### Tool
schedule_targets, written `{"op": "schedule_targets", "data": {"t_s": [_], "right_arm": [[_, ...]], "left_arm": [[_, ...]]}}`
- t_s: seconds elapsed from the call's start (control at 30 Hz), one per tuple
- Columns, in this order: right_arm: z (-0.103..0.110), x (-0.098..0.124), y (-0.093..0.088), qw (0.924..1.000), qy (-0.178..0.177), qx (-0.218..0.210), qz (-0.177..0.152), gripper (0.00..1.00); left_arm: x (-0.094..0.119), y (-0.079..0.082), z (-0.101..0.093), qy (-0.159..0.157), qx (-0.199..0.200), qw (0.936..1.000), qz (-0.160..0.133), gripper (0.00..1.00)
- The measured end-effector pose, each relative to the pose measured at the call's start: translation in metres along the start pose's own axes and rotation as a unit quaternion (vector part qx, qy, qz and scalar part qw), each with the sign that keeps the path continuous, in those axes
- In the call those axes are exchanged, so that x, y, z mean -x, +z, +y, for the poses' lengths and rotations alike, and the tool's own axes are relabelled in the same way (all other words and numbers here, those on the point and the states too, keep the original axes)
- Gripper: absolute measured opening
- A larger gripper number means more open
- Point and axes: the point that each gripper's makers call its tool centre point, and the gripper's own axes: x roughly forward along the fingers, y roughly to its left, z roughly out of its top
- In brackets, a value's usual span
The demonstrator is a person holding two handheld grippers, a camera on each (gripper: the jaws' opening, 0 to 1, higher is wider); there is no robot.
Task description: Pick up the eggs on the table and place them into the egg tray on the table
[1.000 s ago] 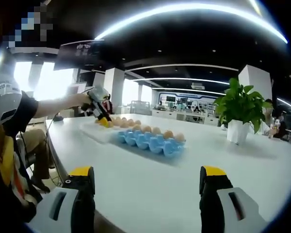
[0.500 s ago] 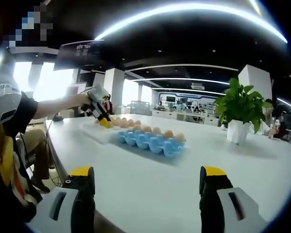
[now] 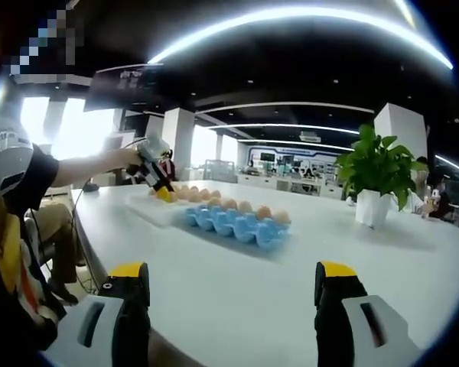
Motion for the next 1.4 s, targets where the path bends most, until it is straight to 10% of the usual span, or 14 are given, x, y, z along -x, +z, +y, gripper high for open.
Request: {"op": "schedule_targets", "data": {"t_s": [0.73, 1.4], "right_arm": [[-0.005, 0.006, -0.003, 1.0, -0.005, -0.003, -0.002, 0.93], [-0.001, 0.005, 0.001, 1.0, 0.003, -0.001, -0.002, 0.93]], "left_arm": [[0.018, 0.035, 0.002, 0.018, -0.009, 0.9995, -0.025, 0.26], [-0.03, 0.132, -0.054, -0.045, -0.045, 0.9946, -0.082, 0.26]]}}
